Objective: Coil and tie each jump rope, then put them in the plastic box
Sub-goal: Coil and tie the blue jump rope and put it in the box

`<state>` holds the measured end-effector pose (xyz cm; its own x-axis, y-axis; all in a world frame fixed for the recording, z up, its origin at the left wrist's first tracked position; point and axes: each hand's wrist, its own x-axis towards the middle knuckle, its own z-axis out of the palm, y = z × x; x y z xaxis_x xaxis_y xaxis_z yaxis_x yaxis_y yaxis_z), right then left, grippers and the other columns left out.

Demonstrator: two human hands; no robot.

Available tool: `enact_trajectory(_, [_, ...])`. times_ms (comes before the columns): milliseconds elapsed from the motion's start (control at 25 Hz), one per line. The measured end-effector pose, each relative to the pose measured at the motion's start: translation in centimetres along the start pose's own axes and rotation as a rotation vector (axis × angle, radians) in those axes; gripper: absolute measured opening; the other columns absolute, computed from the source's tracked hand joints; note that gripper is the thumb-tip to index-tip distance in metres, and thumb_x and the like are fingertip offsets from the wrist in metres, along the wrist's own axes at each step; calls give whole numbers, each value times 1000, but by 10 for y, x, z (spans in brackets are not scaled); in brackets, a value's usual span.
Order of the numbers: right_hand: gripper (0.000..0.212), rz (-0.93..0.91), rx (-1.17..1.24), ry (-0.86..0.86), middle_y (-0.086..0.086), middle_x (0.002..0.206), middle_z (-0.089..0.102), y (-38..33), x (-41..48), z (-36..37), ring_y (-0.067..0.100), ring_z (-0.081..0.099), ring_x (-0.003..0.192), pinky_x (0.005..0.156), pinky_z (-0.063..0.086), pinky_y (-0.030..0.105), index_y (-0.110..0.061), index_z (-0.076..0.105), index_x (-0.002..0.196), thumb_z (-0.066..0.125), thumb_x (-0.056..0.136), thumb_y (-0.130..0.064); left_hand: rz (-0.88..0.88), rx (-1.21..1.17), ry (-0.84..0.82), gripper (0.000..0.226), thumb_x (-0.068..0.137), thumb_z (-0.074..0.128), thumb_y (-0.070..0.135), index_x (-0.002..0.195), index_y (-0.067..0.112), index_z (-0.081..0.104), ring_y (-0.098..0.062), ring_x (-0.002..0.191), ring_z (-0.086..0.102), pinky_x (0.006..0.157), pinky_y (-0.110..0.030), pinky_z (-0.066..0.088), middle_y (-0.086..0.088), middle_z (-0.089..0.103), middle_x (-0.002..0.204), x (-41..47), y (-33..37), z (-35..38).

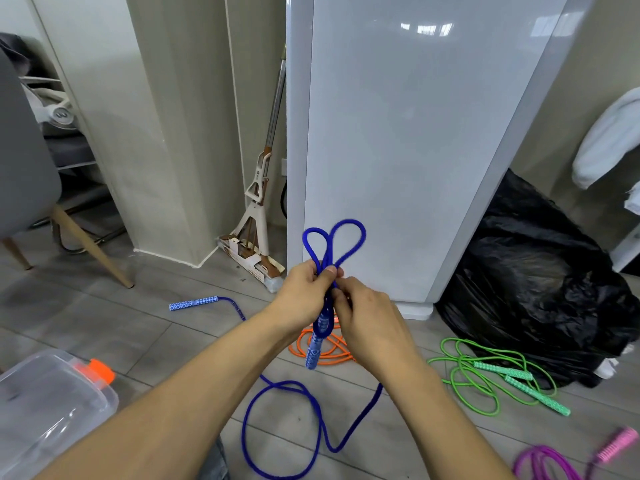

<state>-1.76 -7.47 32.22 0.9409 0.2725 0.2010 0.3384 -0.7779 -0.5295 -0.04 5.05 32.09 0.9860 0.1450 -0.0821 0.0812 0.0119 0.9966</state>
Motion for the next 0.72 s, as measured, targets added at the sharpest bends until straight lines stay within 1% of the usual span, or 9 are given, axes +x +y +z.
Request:
enact_trajectory(120, [26, -6, 94, -151, -2, 87, 68, 6, 3, 1, 23, 61, 81, 74, 50, 41, -26, 57, 96, 36, 103, -38, -87, -401, 122, 19, 106, 38, 11, 97, 3, 53, -18, 57, 65, 56, -29, 58, -9, 61, 72, 11, 8, -7])
enact_trajectory(200, [31, -11, 162, -352, -4, 69, 60, 6, 2, 2, 12, 57, 64, 67, 48, 36, -20, 57, 85, 38, 104, -34, -163, -540, 180, 21, 106, 35, 10, 92, 6, 50, -14, 45, 51, 43, -24, 49, -5, 51, 65, 20, 6, -15])
enact_trajectory(320, [30, 38, 268, -625, -5, 60, 52, 6, -3, 2, 6, 47, 46, 56, 42, 27, -20, 60, 83, 39, 103, -27, -176, -520, 267, 26, 106, 33, 10, 85, 10, 48, -5, 34, 31, 35, -16, 27, -2, 41, 63, 31, 2, -29])
enact_trajectory(400, [27, 81, 268, -730, 0, 64, 51, 14, -4, -7, 12, 47, 48, 54, 41, 25, -19, 61, 85, 41, 103, -24, -94, -362, 347, 25, 107, 33, 13, 85, 12, 46, -3, 33, 30, 35, -16, 26, -2, 40, 66, 38, -1, -41])
enact_trajectory(440, [26, 109, 264, -744, 1, 65, 51, 21, -3, -14, 14, 47, 48, 51, 40, 23, -18, 61, 84, 43, 103, -23, -46, -219, 388, 24, 107, 34, 17, 87, 12, 46, -5, 37, 36, 37, -18, 32, -3, 44, 68, 41, -2, -48])
enact_trajectory(480, [27, 133, 245, -712, 0, 63, 51, 28, -1, -23, 14, 47, 49, 49, 40, 22, -19, 62, 81, 46, 102, -23, -1, -48, 427, 23, 107, 35, 22, 90, 13, 47, -9, 45, 43, 44, -24, 40, -4, 49, 73, 43, -4, -57])
enact_trajectory(560, [29, 143, 114, -498, -8, 55, 53, 44, 6, -42, 11, 47, 50, 50, 39, 22, -22, 63, 73, 54, 100, -28, 70, 235, 477, 23, 106, 36, 29, 92, 15, 47, -20, 65, 53, 60, -37, 49, -6, 56, 84, 45, -4, -69])
enact_trajectory(640, [29, 149, -30, -211, -7, 61, 57, 58, 12, -54, 10, 52, 58, 55, 39, 25, -25, 64, 73, 57, 97, -39, 117, 350, 456, 24, 106, 35, 30, 94, 12, 46, -20, 68, 51, 59, -34, 45, -5, 54, 84, 42, 0, -69])
enact_trajectory(720, [26, 157, -16, -37, -4, 76, 64, 59, 13, -56, 16, 58, 72, 63, 45, 31, -28, 64, 79, 56, 96, -45, 119, 376, 376, 26, 107, 35, 29, 99, 7, 47, -18, 66, 48, 58, -29, 41, -4, 55, 82, 36, 4, -58])
